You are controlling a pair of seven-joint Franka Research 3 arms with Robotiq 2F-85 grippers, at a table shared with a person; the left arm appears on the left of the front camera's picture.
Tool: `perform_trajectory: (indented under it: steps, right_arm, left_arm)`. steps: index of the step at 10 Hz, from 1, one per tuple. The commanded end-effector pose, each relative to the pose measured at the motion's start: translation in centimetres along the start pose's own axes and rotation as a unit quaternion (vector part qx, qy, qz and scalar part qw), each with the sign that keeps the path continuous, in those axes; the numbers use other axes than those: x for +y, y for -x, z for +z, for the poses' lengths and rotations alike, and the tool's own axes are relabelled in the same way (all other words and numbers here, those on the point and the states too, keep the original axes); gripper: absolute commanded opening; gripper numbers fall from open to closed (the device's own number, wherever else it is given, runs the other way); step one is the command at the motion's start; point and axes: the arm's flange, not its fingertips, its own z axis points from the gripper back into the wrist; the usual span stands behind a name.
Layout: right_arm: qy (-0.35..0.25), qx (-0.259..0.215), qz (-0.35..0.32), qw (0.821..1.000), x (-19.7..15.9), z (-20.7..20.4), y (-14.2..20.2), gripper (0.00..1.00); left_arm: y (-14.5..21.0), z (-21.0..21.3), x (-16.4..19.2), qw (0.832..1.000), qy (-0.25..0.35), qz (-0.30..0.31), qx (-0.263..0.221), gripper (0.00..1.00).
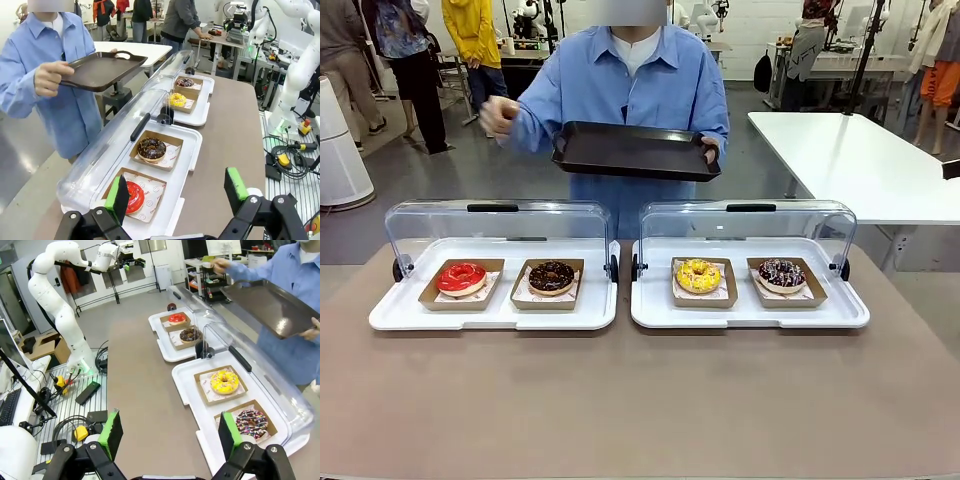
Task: Provide the desired donut to the person.
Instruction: Pick up and lift the Paper togo box containing the Donut pointed at by the person.
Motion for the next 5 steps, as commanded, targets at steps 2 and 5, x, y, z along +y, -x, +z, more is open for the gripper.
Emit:
perform_trajectory:
  steps: [2,5]
  right_arm:
    - [-0.001,-0.002,0.001,1.000,0.00,0.01,0.01,1.00]
    - [-0.001,-0.002,0.001,1.000,0.00,0.01,0.01,1.00]
  left_arm:
    - [0.16,0.31,-0.04,1.000,0.002,-0.005,-0.004,1.00]
    - [0.16,0.31,-0.04,1.000,0.002,-0.005,-0.004,1.00]
